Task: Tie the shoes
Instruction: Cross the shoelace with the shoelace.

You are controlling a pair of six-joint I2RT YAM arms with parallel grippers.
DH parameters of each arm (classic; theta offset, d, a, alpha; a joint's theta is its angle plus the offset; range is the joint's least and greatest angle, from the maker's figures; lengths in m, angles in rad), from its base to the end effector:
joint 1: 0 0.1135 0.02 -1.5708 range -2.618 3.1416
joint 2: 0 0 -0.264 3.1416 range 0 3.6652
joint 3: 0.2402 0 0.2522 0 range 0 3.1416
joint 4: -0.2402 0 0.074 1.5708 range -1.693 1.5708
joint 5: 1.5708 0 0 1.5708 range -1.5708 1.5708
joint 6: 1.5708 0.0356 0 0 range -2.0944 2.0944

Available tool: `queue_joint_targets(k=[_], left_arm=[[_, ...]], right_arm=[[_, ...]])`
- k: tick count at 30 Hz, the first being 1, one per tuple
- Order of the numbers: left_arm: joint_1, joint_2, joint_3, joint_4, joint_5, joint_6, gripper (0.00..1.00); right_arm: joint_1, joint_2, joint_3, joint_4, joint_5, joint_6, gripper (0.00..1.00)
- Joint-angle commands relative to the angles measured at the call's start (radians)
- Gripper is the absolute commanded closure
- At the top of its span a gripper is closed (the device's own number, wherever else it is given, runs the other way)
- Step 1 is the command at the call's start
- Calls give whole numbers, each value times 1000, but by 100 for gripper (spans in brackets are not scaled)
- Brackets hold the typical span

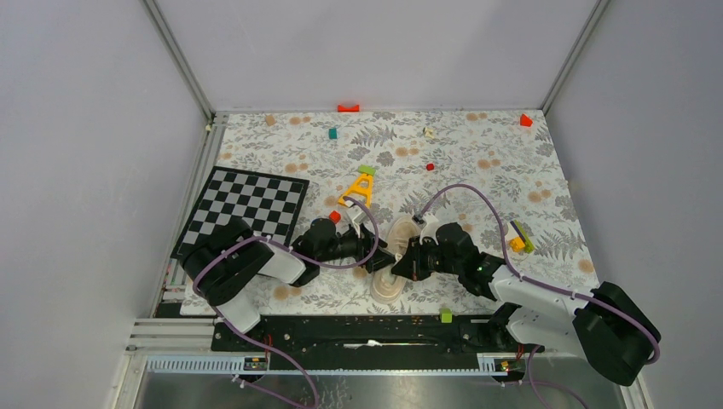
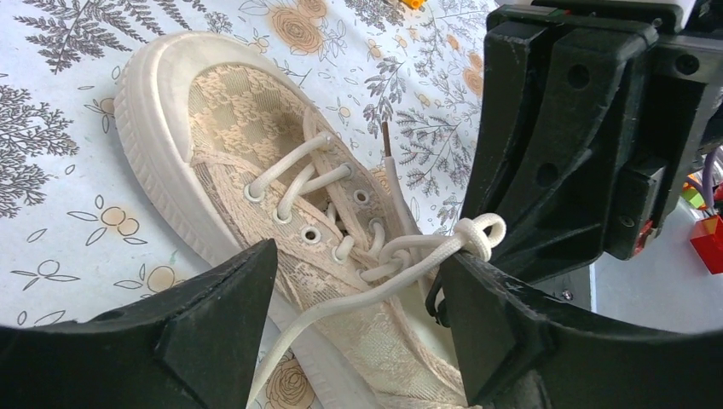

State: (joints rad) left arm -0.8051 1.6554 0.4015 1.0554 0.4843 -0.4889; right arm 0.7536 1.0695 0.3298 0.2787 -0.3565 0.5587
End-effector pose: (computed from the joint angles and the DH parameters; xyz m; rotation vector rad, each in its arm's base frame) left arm 0.1815 -0.2127 0.1417 0.6854 1.8339 -1.3254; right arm 0.1451 0.1532 0.1765 -0.4585 2.1654 1.1459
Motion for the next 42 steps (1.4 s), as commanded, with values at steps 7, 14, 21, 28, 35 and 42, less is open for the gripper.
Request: queue_joint_targets(k=[7, 14, 21, 28, 35, 42], left_arm=[[-26, 19, -3, 33, 190, -43, 61], [-26, 2, 2, -12, 188, -26, 45], [-26, -52, 19, -142, 150, 24, 30], [-11, -78, 12, -165, 123, 27, 30], [27, -130, -1, -188, 100, 20, 1], [48, -155, -3, -163, 74, -23, 1]], right_arm=[[-5, 14, 22, 61, 98, 0, 100], [-5, 7, 20, 59, 109, 3, 100], [-5, 18, 22, 70, 108, 7, 100], [-6, 18, 25, 69, 109, 7, 100], [-5, 17, 21, 69, 109, 6, 100], [-6, 12, 22, 69, 108, 6, 100]])
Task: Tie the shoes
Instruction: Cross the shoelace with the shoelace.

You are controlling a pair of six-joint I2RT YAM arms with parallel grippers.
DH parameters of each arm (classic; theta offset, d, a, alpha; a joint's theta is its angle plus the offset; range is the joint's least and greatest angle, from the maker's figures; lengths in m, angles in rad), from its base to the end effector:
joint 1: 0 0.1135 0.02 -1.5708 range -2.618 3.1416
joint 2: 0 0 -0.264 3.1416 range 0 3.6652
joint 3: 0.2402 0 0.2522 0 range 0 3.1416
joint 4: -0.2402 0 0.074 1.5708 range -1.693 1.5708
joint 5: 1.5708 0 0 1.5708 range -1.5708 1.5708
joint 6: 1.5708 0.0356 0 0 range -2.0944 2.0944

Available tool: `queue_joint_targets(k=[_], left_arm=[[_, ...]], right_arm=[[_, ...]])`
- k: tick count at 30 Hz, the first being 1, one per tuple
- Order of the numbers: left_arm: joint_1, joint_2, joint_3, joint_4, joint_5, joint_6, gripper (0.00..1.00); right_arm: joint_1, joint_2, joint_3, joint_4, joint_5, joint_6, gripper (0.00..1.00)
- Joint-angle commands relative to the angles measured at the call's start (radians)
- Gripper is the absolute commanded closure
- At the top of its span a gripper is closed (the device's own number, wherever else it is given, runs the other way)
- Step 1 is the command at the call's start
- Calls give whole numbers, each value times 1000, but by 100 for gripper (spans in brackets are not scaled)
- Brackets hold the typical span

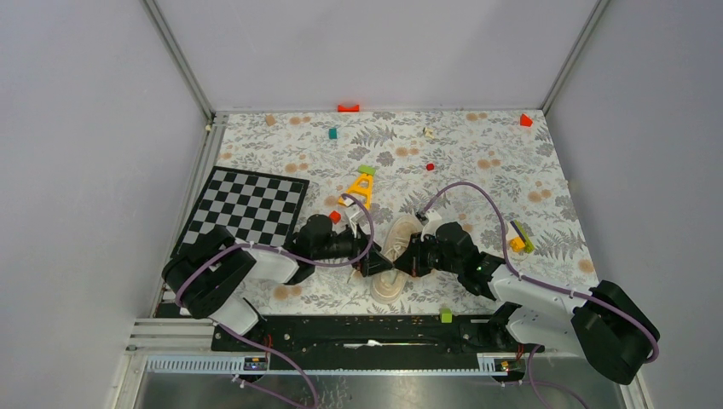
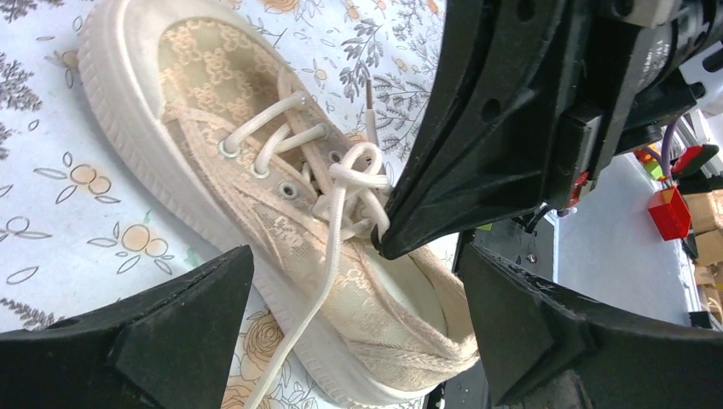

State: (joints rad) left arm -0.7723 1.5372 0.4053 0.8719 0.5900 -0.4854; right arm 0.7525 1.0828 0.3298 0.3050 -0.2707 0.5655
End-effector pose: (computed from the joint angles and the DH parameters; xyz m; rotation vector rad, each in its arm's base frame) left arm 0.1793 -0.2023 0.1545 0.7402 1.8918 -1.3807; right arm 0.1494 0.1529 0.1760 -0.3886 2.1488 1.0721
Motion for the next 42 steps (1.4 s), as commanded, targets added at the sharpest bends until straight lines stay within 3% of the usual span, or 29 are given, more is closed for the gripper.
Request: queue_joint_targets(k=[1, 6, 11, 17, 23, 29, 33, 35, 36, 40, 42], left_arm=[[19, -37, -10, 38, -40, -40, 1], [39, -37, 8, 59, -65, -85, 1], [47, -37, 90, -97, -60, -91, 1], [56, -93, 71, -90, -179, -91, 1], [80, -60, 211, -333, -146, -105, 1], [82, -46, 262, -409, -153, -118, 1], [82, -96, 201, -304, -127, -107, 1], [82, -113, 202, -325, -129, -96, 1], [82, -117, 218, -355, -125, -80, 5], [79, -131, 240, -375, -114, -75, 53], [77, -122, 261, -403, -81, -68, 62]], right_arm=[[-4, -1, 19, 42, 22, -1, 100], [-5, -3, 18, 42, 22, -2, 100], [-4, -2, 17, 45, 21, -1, 100], [-5, 0, 16, 47, 18, -2, 100], [-4, -1, 18, 43, 16, -4, 100], [-4, -4, 15, 41, 16, -6, 100], [-5, -6, 15, 41, 15, -6, 100], [-4, -7, 15, 41, 14, -7, 100], [-4, -6, 15, 41, 13, -8, 100], [-4, -3, 15, 46, 11, -7, 100], [-4, -2, 15, 46, 10, -6, 100]])
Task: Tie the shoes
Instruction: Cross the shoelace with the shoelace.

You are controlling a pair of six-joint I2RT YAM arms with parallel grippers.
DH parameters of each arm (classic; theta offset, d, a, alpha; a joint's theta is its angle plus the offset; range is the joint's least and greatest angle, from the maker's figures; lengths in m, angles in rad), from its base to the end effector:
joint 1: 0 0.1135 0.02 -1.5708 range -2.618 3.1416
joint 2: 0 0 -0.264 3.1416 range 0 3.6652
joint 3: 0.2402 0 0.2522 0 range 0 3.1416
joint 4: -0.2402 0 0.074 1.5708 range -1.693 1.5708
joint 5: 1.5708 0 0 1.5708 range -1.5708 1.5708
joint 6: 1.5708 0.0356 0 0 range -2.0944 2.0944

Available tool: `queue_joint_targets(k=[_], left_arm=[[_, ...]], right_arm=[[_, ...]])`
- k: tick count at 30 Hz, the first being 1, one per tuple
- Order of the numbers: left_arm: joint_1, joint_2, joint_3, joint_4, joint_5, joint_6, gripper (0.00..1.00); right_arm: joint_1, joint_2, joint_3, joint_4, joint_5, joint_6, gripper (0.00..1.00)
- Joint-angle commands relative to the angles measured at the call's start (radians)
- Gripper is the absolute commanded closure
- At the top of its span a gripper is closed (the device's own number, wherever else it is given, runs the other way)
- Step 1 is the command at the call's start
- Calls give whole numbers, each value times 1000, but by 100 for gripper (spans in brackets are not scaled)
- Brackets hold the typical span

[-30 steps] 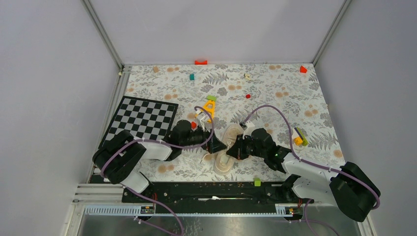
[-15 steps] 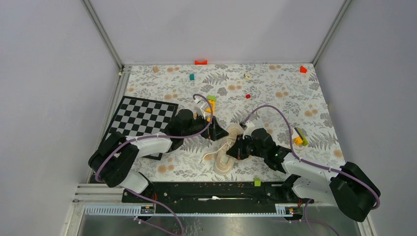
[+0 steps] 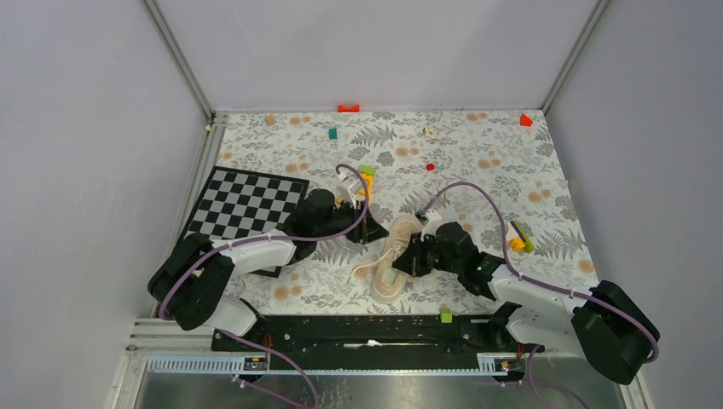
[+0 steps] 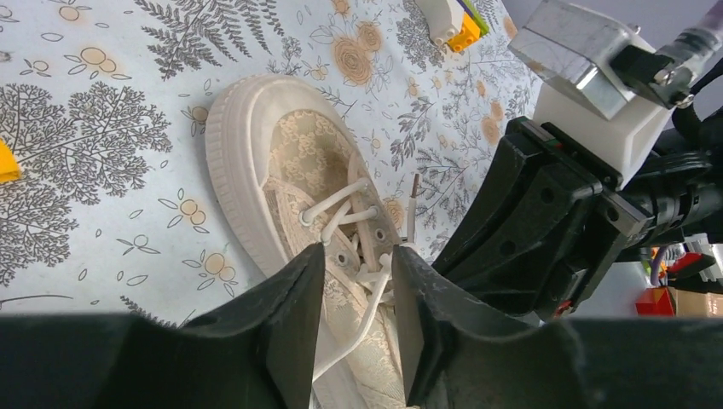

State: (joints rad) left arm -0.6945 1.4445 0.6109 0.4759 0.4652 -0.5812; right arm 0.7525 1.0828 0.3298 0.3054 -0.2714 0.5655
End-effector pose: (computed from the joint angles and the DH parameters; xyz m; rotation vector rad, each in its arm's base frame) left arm 0.2164 -0.2010 0.1973 0.4609 2.0654 -1.2601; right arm 0.1494 0.1530 0.1761 -0.3891 2.1484 1.0729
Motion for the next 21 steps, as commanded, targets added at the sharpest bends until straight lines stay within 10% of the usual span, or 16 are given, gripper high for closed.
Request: queue_joint_targets(k=[1, 21], left_arm=[[-4, -21, 75, -20, 59, 29, 62], [-81, 30, 130, -172, 103, 76, 63]], right_arm=[[-4, -2, 15, 47, 10, -6, 100], [-4, 4, 21, 49, 6, -4, 100]])
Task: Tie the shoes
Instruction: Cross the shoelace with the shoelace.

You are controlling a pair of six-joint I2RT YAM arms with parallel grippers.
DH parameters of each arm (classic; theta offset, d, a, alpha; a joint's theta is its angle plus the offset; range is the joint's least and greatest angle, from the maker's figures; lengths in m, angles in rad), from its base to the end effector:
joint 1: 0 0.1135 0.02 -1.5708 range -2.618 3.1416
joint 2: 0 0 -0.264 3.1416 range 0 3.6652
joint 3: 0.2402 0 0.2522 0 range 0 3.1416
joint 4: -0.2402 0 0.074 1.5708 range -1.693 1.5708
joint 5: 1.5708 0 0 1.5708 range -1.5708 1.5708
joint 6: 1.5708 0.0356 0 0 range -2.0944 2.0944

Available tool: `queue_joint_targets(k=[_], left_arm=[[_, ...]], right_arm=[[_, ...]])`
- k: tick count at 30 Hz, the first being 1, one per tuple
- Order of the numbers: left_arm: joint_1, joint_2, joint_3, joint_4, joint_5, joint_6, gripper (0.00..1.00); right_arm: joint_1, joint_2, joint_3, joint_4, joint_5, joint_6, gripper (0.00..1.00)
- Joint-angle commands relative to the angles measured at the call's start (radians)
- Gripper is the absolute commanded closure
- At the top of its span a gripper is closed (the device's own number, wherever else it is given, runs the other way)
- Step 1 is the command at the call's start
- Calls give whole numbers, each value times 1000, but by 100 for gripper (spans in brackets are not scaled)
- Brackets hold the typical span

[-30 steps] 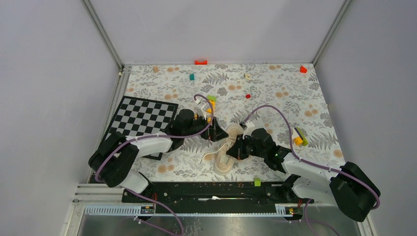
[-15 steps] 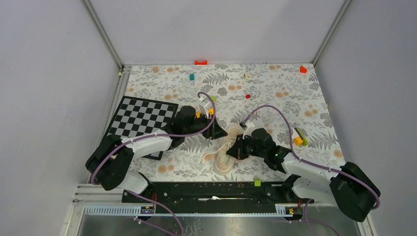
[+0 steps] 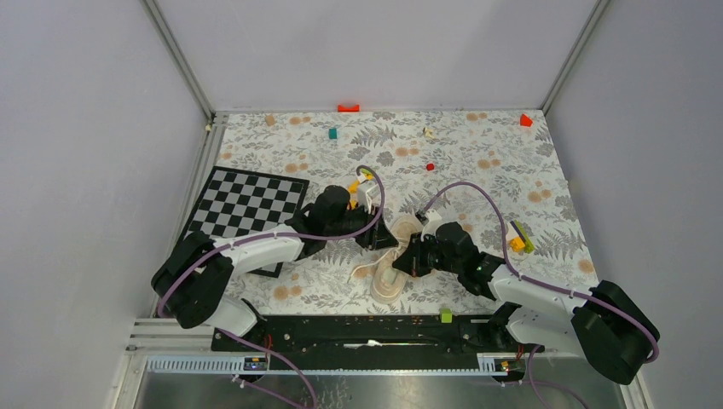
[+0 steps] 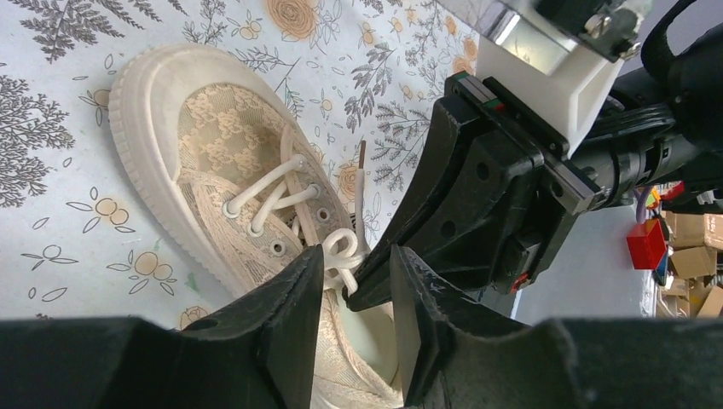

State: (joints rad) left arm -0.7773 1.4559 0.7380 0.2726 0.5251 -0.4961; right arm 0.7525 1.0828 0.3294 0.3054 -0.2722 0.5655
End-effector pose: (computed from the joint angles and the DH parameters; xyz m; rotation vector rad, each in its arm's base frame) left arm 0.2072 -0.2289 0.2147 0.6733 2.1124 -1.2922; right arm 0.1493 0.1529 0.1760 -0.3897 2.1489 1.0735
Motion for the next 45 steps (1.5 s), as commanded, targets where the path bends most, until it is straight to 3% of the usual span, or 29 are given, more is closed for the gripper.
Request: queue_joint_targets(k=[1, 5, 16, 45], left_arm=[[1, 24, 3, 39, 47, -16, 63], [3, 27, -13, 125, 54, -67, 72], [4, 90, -3, 191, 148, -135, 76], [10, 69, -12, 96, 21, -88, 73]], right_arm=[[-4, 5, 23, 49, 6, -4, 100], [-4, 9, 25, 47, 5, -4, 100], [-5, 8, 20, 54, 5, -2, 100], [-5, 10, 17, 52, 6, -1, 100]])
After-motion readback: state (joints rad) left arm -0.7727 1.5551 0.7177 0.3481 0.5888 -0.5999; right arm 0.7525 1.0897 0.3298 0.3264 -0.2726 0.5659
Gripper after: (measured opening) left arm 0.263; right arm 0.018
